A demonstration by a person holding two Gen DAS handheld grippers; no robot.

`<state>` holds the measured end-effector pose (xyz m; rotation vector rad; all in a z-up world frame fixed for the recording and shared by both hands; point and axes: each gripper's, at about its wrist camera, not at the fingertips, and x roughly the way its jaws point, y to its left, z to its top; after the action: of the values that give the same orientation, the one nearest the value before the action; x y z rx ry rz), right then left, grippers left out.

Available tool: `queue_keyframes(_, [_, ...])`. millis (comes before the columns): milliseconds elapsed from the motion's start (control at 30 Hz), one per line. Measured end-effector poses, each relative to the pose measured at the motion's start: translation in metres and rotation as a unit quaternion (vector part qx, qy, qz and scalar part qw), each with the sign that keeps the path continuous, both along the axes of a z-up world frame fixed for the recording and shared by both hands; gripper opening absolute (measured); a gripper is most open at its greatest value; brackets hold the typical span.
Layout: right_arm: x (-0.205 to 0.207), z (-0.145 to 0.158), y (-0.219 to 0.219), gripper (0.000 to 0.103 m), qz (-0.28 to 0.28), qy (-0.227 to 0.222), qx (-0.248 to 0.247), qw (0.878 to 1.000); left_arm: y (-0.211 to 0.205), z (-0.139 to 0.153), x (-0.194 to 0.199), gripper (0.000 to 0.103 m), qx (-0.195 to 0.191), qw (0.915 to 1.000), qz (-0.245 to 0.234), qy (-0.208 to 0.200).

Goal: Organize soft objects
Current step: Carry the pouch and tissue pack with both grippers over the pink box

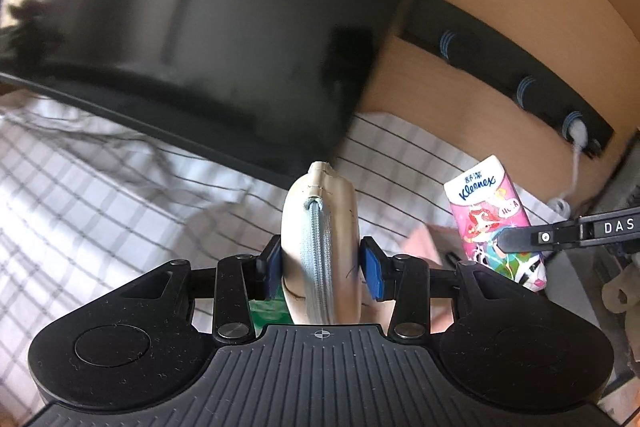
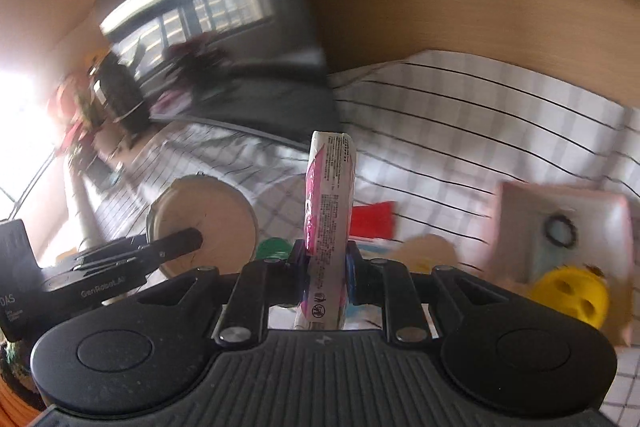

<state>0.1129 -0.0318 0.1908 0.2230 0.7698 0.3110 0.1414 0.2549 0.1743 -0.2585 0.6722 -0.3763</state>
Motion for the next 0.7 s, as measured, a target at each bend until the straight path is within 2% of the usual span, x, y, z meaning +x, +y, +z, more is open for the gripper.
queue_keyframes(133, [-0.010,-0.009,-0.050,0.019,-0.045,-0.004,0.014,0.999,-0.049,-0.001,0.009,0.045,0.007,0.9991,-0.041,0.013])
queue_keyframes(233, [-0.022,-0.012,-0.090,0.019,-0.084,-0.024,0.007,0.996,-0.094,0.002,0.019,0.045,0.004,0.9966,-0.079,0.023])
queue_keyframes(333, [-0.034,-0.012,-0.125,0.019,-0.146,-0.057,-0.024,0.987,-0.141,0.005,0.026,0.045,0.001,0.9922,-0.123,0.023])
queue_keyframes(500, [-0.044,-0.022,-0.172,0.019,-0.204,-0.063,-0.004,0.977,-0.217,-0.006,0.040,0.045,0.010,0.9826,-0.181,0.040])
queue_keyframes(600, [-0.046,-0.032,-0.181,0.019,-0.226,-0.076,-0.030,0.971,-0.248,-0.021,0.052,0.045,0.026,0.9811,-0.184,0.053])
queue_keyframes(700, [-0.041,-0.045,-0.189,0.019,-0.240,-0.080,-0.049,0.966,-0.261,-0.027,0.064,0.045,0.043,0.9831,-0.172,0.045])
